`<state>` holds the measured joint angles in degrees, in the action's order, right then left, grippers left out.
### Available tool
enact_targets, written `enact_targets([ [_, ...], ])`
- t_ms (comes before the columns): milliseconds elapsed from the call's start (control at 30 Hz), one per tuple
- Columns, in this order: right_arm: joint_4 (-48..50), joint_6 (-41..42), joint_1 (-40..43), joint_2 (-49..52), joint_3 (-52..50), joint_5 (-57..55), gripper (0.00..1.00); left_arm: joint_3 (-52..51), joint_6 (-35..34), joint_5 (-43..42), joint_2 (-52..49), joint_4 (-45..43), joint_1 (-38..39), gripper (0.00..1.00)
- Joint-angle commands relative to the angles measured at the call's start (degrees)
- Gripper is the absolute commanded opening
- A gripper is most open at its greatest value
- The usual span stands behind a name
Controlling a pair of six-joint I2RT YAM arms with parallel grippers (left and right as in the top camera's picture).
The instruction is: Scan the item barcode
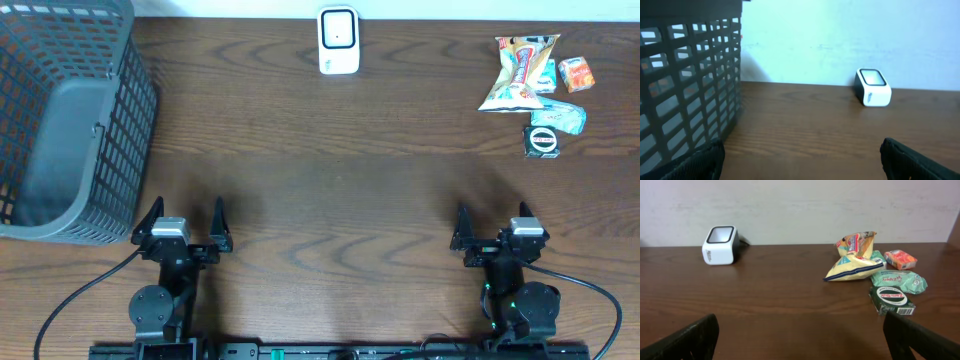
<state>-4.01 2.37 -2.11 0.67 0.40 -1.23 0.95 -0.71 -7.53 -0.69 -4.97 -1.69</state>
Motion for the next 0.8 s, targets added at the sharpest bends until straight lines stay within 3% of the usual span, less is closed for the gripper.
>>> enact_targets([
  [0, -0.2, 0.6, -0.2, -0.4, -0.1, 0.1, 0.99, -0.7, 3.9, -2.6, 0.6, -1.7, 0.2, 0.98],
  [133, -0.2, 0.5, -0.2, -0.4, -0.1, 0.1, 0.99, -0.7, 5.2, -2.5, 0.6, 0.4, 0.2, 0.97],
  [267, -0.2, 0.6, -0.2, -0.4, -0.1, 0.1, 0.99, -0.7, 5.2, -2.3, 0.6, 8.3, 0.2, 0.98],
  [600, -0.2, 0.5, -0.2, -0.4, -0.1, 0.1, 0.99, -0.7, 5.1, -1.4, 0.6, 8.5, 0.2, 0.97],
  [767, -0.2, 0.6, -0.2, -0.4, -0.1, 0.1, 0.99, -0.7, 1.0, 1.8, 0.6, 8.8, 0.2, 0.97],
])
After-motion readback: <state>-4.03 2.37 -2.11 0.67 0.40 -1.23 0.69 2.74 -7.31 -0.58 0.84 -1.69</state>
